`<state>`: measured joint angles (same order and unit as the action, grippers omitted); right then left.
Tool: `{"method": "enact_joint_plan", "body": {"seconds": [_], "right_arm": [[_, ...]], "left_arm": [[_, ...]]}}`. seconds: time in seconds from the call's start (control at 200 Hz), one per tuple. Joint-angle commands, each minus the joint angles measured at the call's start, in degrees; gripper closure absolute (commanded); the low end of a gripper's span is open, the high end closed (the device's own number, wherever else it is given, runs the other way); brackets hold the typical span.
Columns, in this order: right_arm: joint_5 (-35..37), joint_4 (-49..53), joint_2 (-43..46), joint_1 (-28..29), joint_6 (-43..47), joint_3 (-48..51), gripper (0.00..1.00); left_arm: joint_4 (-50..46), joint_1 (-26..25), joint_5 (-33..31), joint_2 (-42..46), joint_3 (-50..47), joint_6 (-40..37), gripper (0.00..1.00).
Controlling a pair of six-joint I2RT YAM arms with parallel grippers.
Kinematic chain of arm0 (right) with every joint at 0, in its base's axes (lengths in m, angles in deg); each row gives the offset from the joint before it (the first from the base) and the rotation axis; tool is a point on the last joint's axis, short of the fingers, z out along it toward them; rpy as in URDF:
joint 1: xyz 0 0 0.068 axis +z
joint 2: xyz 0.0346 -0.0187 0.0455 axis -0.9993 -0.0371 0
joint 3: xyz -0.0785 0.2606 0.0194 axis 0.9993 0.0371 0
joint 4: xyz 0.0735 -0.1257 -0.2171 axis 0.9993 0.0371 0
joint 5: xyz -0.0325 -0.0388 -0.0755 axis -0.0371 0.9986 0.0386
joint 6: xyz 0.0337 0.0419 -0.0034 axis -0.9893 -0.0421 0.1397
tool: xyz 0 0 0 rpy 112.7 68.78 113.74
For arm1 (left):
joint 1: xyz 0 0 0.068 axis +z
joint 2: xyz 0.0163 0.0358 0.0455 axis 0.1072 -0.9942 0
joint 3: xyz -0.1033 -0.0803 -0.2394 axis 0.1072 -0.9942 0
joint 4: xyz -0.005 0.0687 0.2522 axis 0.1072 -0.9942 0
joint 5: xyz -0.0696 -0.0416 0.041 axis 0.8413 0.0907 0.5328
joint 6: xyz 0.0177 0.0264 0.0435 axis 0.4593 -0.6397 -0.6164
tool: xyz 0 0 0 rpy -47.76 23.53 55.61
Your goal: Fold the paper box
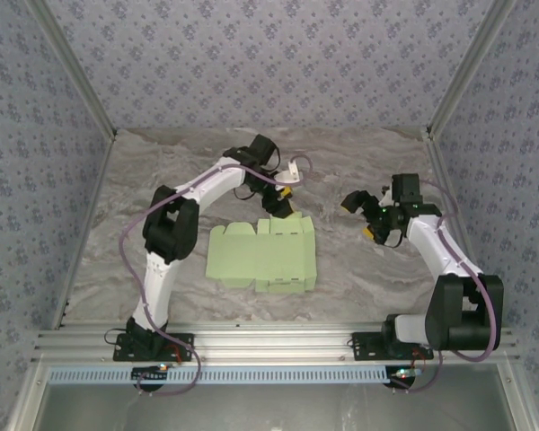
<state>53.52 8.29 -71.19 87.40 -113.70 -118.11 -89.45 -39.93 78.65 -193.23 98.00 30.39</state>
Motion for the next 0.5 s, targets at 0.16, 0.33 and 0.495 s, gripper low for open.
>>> {"method": "enact_joint_plan", "body": {"seconds": [0.16, 0.33, 0.495], "right_arm": [[-3.91, 1.11, 1.84, -1.05, -1.84, 1.99, 0.02], [-4.35, 3.18, 3.26, -1.84, -0.55, 1.01, 0.03], [-4.18, 2.40, 4.23, -2.32, -1.13, 2.37, 0.04]], "left_arm": [[-2.37, -0.71, -4.53, -4.59, 4.85, 0.06, 0.54], [0.79, -1.43, -5.25, -2.54, 0.67, -0.82, 0.52], [2.00, -1.62, -3.45, -0.65, -3.10, -1.10, 0.52]]}}
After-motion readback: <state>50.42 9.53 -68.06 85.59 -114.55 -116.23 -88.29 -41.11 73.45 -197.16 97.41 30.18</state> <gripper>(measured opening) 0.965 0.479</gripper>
